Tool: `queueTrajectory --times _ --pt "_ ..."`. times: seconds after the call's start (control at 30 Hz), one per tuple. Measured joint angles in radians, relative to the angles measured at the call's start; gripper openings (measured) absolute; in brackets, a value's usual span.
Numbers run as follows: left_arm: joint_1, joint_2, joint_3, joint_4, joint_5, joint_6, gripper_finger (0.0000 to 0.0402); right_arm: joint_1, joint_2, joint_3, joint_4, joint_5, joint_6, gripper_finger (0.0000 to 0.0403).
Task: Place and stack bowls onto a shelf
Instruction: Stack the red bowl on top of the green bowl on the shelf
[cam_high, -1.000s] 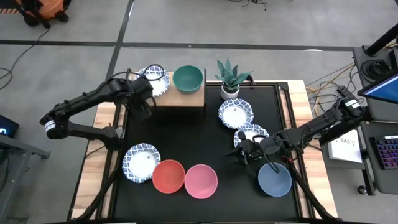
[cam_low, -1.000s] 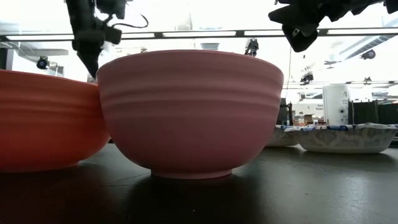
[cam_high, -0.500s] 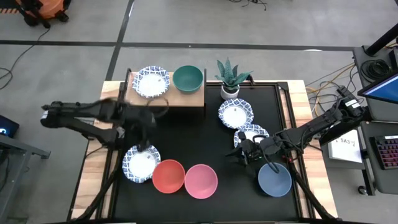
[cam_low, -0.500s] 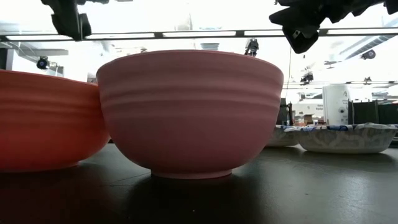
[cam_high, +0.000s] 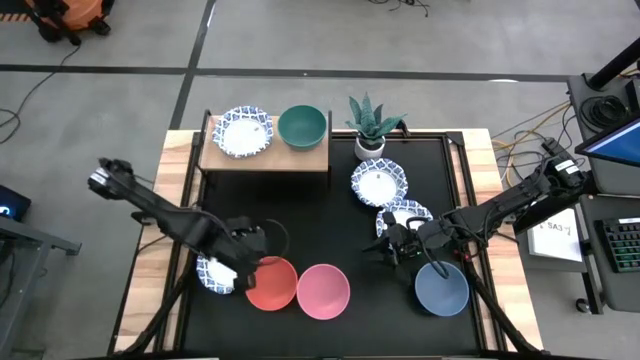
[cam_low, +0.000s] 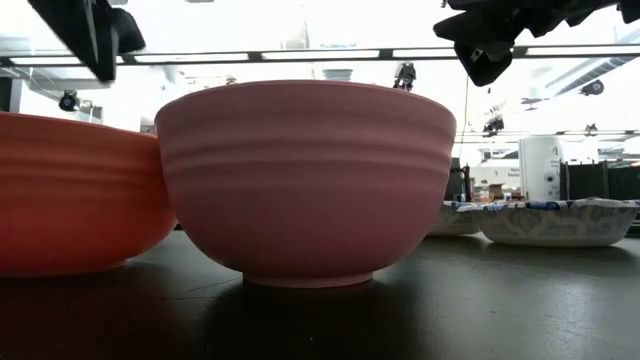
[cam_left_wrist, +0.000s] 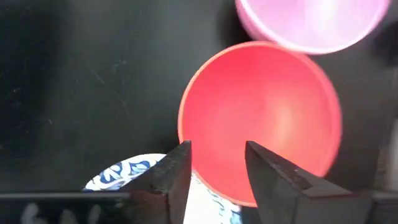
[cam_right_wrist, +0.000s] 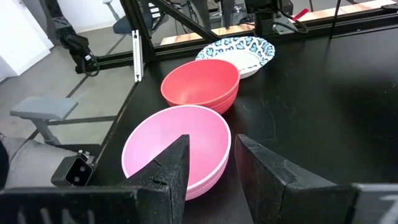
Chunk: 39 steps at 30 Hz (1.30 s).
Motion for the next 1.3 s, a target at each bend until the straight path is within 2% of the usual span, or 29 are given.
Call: queueTrajectory --times 0.13,0.23,0.33,0.63,0.9,1.17,1.3 --pt "0.005 0.094 0.0 0.005 -0.044 0.061 0.0168 0.0 0.0 0.0 0.0 -0.004 0.0 0.0118" --pt "0.016 0.15 0.0 0.005 -0.069 0.089 0.0176 0.0 0.0 0.0 0.0 -0.004 0.0 0.0118" --pt "0.03 0.191 0.0 0.004 -0.095 0.104 0.0175 0.0 0.0 0.0 0.0 -0.004 0.0 0.0118" --pt "0.052 0.254 0.0 0.019 -0.081 0.144 0.0148 0.0 0.0 0.0 0.0 -0.004 0.0 0.0118" --pt "0.052 0.277 -0.04 0.087 -0.054 0.148 0.0113 0.0 0.0 0.0 0.0 -0.004 -0.005 0.0118" --pt "0.052 0.276 -0.056 0.094 -0.044 0.14 0.002 0.0 0.0 0.0 0.0 -0.004 -0.007 0.0118" --pt "0.053 0.27 -0.056 0.098 -0.041 0.137 0.001 0.0 0.0 0.0 0.0 -0.004 -0.006 0.0118"
